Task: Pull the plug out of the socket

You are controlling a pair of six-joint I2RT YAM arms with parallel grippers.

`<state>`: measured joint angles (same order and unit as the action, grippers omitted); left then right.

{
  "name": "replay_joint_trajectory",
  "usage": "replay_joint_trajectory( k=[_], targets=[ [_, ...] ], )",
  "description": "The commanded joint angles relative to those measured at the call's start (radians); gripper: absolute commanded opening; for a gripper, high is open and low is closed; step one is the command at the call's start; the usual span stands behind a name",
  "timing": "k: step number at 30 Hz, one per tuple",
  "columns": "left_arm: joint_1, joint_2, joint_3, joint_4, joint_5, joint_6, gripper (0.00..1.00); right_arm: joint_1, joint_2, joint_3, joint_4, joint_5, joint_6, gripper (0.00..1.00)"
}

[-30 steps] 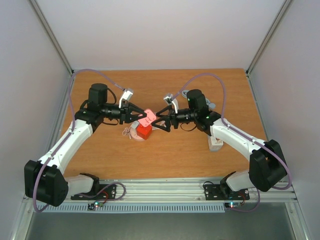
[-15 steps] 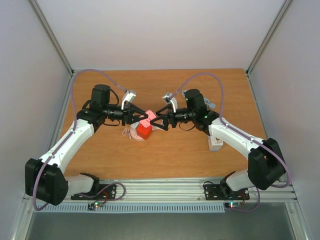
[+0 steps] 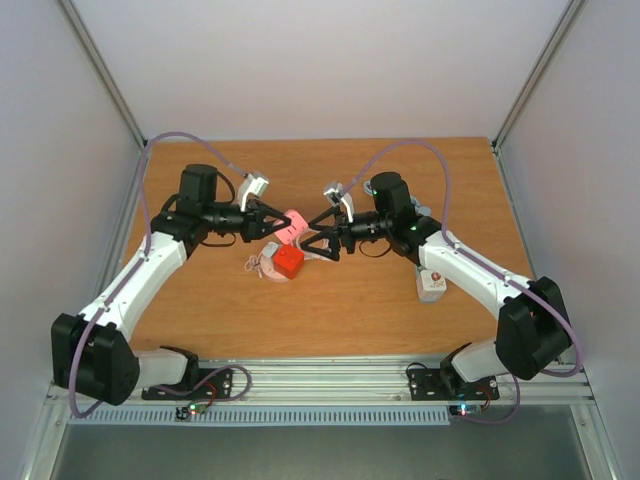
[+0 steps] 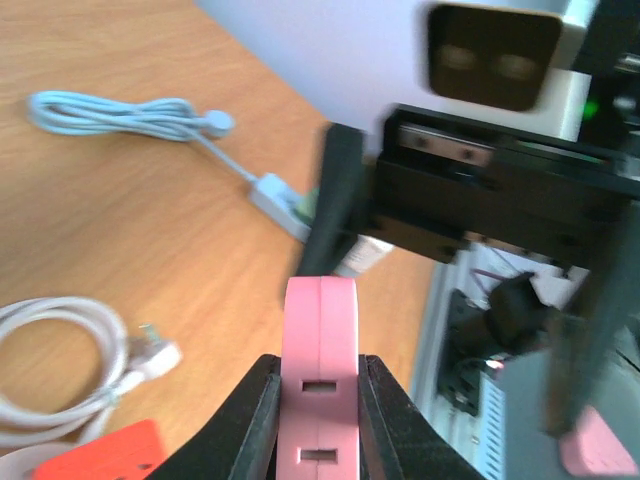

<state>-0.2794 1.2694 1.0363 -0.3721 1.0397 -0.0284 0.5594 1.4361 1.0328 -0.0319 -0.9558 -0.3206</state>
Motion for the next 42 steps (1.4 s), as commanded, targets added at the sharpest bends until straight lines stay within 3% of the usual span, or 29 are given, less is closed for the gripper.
replay_joint_trajectory(
  k=[1,17,27,42],
  targets=[
    [0.06,0.033,0.05,-0.025,-0.14,0.025,0.01,-0.003,-0.028,0.039,-0.066,-0.062,-0.058,0.99],
    [0.253,0.246,0.271,-0.122,-0.78,0.374,0.01,-0.01,-0.064,-0.044,-0.099,-0.006,-0.133,0.98],
    [0.328,0.409,0.239,0.094,-1.141,0.61,0.01,-0.011,-0.045,-0.07,-0.095,0.029,-0.171,0.99],
    [0.358,0.697,0.277,0.36,-1.395,0.764,0.01,-0.011,-0.016,-0.088,-0.094,0.053,-0.187,0.99]
  ],
)
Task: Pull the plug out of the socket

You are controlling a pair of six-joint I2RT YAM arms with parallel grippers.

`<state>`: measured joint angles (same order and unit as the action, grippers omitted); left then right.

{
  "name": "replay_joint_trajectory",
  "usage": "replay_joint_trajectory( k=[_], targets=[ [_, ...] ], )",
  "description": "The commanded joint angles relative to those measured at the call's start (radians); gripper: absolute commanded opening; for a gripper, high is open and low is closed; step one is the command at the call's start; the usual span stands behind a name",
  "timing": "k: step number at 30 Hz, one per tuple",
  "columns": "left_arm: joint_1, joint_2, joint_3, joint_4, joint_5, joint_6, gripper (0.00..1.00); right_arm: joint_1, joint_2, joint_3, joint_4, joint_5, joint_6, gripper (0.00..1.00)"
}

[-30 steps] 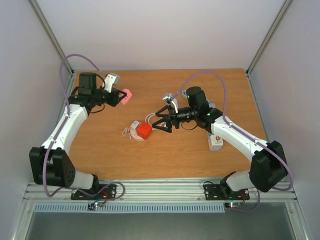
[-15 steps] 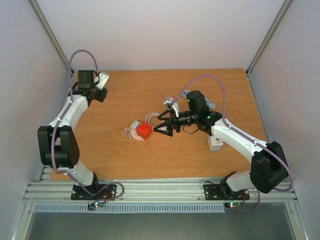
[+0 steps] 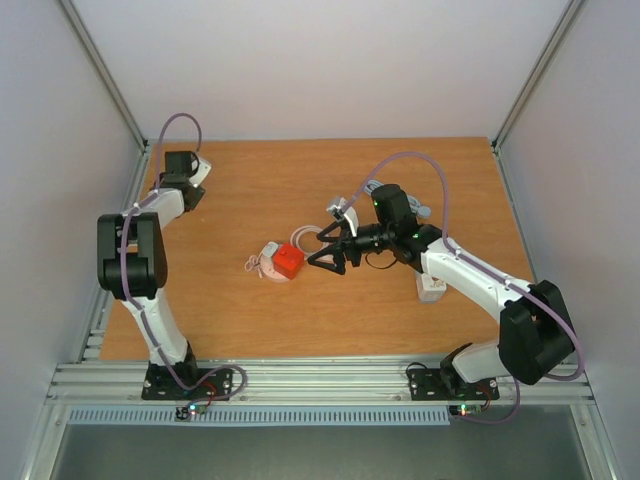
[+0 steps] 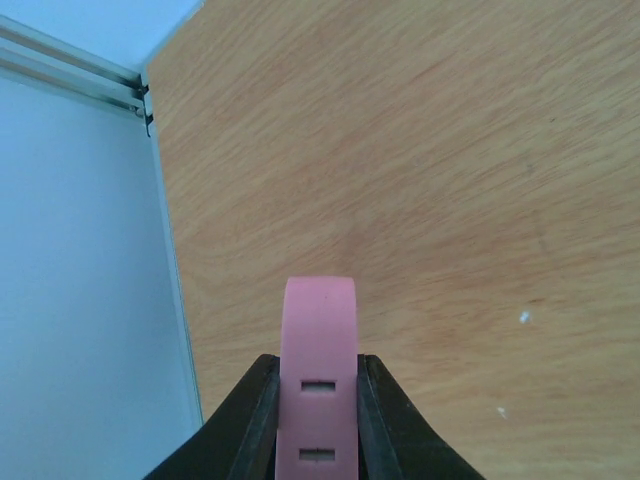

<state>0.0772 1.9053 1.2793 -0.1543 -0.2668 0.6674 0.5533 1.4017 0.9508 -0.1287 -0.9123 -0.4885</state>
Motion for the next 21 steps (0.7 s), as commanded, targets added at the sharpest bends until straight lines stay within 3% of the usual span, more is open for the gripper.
replay_joint_trajectory(
  k=[1,15,19,21],
  targets=[
    [0.001,0.079,0.038,0.161,-0.1,0.073,0.01,-0.004,0.019,-0.004,0.003,0.01,-0.02,0.99],
    [0.003,0.219,0.073,0.257,-0.129,0.137,0.03,-0.005,0.037,0.0,-0.012,0.039,-0.029,0.99],
    [0.004,0.237,0.063,0.261,-0.13,0.142,0.08,-0.005,0.043,-0.001,-0.007,0.033,-0.028,0.98],
    [0.004,0.225,0.055,0.243,-0.11,0.128,0.16,-0.004,0.044,-0.001,-0.006,0.033,-0.027,0.99]
  ],
)
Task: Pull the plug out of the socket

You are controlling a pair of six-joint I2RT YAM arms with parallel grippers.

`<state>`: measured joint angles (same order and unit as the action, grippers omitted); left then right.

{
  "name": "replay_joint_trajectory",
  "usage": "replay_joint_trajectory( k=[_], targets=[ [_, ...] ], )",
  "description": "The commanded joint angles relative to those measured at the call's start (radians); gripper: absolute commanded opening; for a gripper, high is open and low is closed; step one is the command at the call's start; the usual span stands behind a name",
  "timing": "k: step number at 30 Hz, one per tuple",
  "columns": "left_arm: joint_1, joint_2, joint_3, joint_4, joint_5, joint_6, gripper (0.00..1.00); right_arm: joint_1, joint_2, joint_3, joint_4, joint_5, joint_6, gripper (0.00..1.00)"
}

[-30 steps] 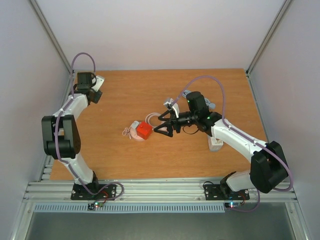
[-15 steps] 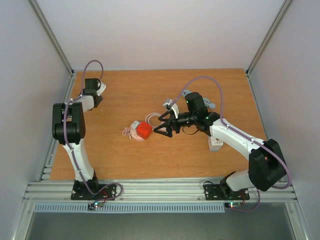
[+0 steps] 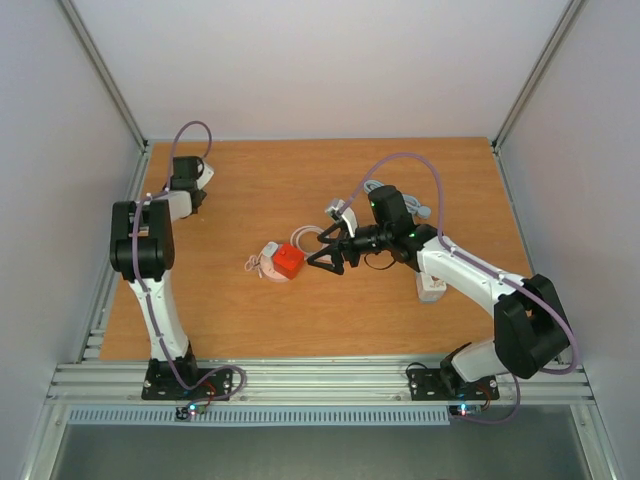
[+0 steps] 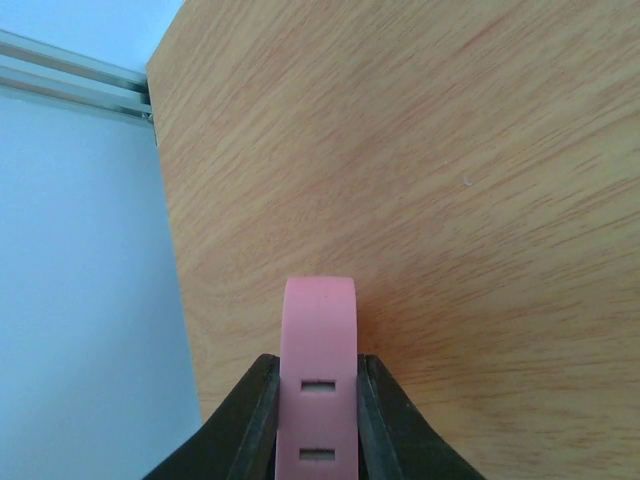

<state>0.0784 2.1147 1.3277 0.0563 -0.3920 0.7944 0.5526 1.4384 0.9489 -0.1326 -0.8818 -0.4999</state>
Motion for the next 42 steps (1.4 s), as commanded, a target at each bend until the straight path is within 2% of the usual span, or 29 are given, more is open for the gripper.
replay_joint_trajectory(
  k=[1,4,9,13,16,24,31,35,42],
  targets=[
    [0.002,0.007,-0.001,0.024,0.026,-0.007,0.22,-0.003,0.007,0.0,-0.003,0.003,-0.015,0.99],
    [0.003,-0.016,-0.008,0.0,0.046,-0.028,0.31,-0.004,0.005,-0.004,0.006,0.001,-0.015,0.98],
    [0.002,-0.083,-0.026,-0.084,0.102,-0.069,0.58,-0.003,0.007,-0.004,0.022,0.011,0.007,0.99],
    [0.003,-0.167,-0.034,-0.16,0.168,-0.096,0.74,-0.003,-0.007,-0.018,0.058,0.059,0.034,0.98],
    [0.003,-0.259,-0.044,-0.226,0.254,-0.132,0.83,-0.002,-0.009,-0.02,0.076,0.086,0.053,0.99],
    [0.003,-0.466,-0.081,-0.412,0.528,-0.193,0.99,0.048,0.03,0.001,0.083,0.216,0.064,0.98],
    [0.002,-0.578,-0.129,-0.505,0.747,-0.192,1.0,0.146,0.11,0.057,0.05,0.349,0.033,0.98],
    [0.003,-0.618,-0.157,-0.542,0.826,-0.206,1.0,0.19,0.168,0.098,0.035,0.367,0.019,0.98],
    [0.002,-0.687,-0.225,-0.564,0.937,-0.228,1.0,0.247,0.276,0.177,0.001,0.499,-0.015,0.98]
  ],
)
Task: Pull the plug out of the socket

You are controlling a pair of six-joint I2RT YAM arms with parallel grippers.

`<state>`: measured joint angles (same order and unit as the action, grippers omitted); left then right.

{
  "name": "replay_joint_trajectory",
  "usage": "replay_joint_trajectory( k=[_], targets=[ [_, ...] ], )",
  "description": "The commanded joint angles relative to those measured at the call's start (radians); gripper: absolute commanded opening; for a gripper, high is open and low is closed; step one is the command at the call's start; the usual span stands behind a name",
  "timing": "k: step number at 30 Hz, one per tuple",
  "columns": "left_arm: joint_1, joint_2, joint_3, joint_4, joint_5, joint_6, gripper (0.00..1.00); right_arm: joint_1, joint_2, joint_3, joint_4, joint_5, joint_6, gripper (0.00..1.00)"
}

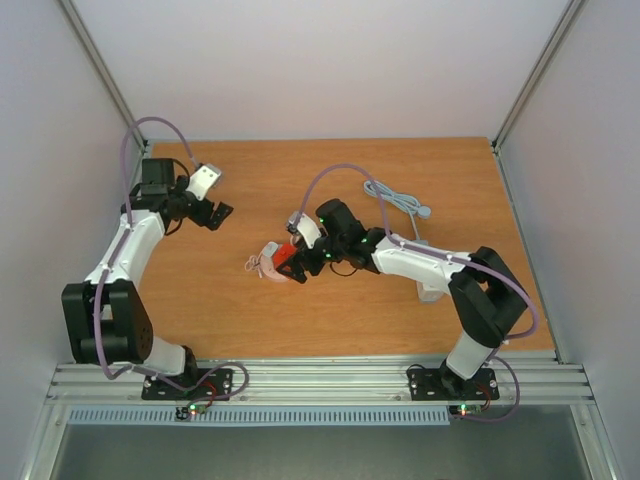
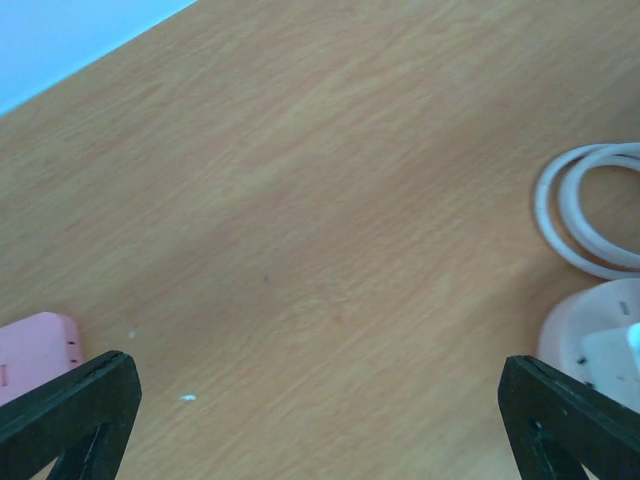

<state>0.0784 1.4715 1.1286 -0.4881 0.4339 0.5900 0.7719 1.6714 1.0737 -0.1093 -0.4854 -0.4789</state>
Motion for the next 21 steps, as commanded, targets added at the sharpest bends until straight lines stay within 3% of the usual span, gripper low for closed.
replay_joint_trajectory(
  k=[1,11,16,21],
  targets=[
    [0.002,-0.049,-0.034,-0.025,0.128,-0.025,1.0,0.032,0.055,0.059,-0.026,0.118,-0.039,0.98],
    [0.002,-0.066,-0.067,-0.048,0.226,-0.039,1.0,0.073,0.142,0.085,-0.024,0.253,-0.089,0.97],
    [0.001,-0.067,-0.068,-0.073,0.295,-0.02,1.0,0.081,0.155,0.081,-0.028,0.27,-0.107,0.89],
    [0.001,-0.065,-0.076,-0.163,0.409,0.112,1.0,0.081,0.132,0.055,-0.027,0.264,-0.132,0.73]
  ],
)
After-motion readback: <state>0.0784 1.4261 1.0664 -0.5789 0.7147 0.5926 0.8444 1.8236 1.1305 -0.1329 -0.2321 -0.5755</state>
